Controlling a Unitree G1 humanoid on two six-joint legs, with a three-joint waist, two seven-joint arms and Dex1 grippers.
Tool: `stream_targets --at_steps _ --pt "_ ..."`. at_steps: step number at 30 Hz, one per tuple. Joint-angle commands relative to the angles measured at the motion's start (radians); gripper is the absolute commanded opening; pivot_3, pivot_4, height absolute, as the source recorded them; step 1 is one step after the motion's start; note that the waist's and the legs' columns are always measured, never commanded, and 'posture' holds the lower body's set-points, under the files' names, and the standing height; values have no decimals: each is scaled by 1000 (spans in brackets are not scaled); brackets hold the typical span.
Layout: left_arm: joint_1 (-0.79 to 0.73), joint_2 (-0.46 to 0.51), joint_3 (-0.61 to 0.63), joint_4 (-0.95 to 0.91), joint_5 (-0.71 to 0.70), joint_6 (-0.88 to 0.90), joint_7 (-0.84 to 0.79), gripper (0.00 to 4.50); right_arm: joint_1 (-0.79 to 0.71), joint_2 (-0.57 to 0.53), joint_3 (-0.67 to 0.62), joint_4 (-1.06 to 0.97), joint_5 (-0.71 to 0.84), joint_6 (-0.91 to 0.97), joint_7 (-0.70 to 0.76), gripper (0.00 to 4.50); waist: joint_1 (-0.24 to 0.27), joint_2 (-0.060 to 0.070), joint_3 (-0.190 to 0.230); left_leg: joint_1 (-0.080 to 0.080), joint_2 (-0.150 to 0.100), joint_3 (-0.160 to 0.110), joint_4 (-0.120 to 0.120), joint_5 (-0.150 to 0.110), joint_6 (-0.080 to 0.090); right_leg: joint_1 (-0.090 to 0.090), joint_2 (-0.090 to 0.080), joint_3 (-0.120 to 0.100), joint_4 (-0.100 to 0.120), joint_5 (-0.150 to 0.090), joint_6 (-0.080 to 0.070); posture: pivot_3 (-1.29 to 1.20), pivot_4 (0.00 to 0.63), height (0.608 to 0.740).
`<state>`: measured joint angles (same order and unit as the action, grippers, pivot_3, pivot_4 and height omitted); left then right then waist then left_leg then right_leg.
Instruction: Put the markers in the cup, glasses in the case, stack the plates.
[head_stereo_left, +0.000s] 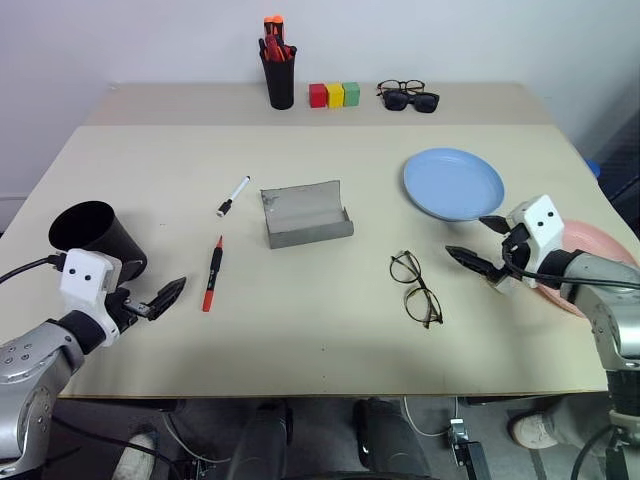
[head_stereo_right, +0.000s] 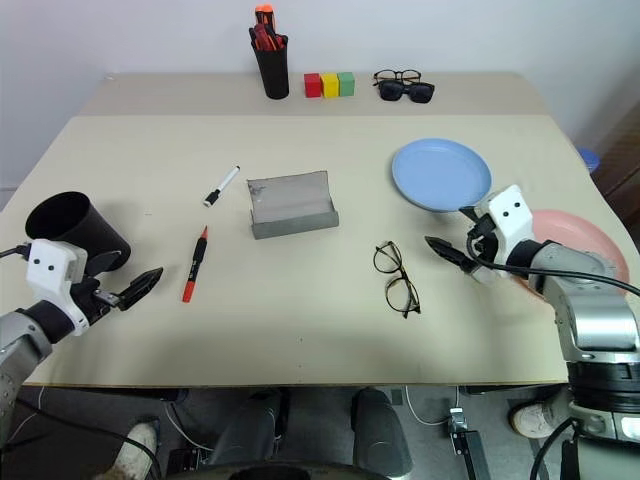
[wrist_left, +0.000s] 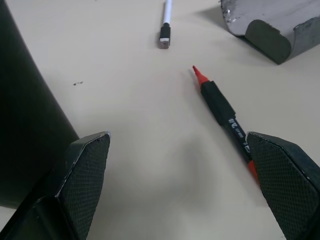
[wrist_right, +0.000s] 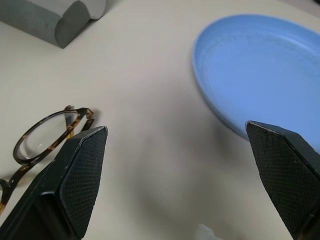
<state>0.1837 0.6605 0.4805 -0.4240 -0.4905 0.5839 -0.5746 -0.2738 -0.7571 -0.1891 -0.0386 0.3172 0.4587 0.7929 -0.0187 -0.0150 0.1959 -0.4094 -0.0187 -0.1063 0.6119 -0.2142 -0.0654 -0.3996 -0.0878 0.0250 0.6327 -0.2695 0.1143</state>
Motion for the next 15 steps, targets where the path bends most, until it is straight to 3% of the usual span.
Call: stream_targets --at_steps 1,7,15 --pt "2 -8 -5 -40 2 -9 13 4457 -49 17 17 5 -12 -42 -8 4500 1 0 0 0 0 0 0 0 0 0 0 0 0 0 0 0 150 740" --pt "-52 -26 -66 -70 -5 38 61 4457 -93 57 63 -40 0 -30 -17 4500 7 0 0 0 0 0 0 0 0 1 0 0 0 0 0 0 150 740" --pt "-253 -23 -191 -122 32 368 283 4457 -145 225 218 -225 39 51 -58 4500 -1 0 0 1 0 -2 1 0 0 1 1 0 2 2 4 0 150 740"
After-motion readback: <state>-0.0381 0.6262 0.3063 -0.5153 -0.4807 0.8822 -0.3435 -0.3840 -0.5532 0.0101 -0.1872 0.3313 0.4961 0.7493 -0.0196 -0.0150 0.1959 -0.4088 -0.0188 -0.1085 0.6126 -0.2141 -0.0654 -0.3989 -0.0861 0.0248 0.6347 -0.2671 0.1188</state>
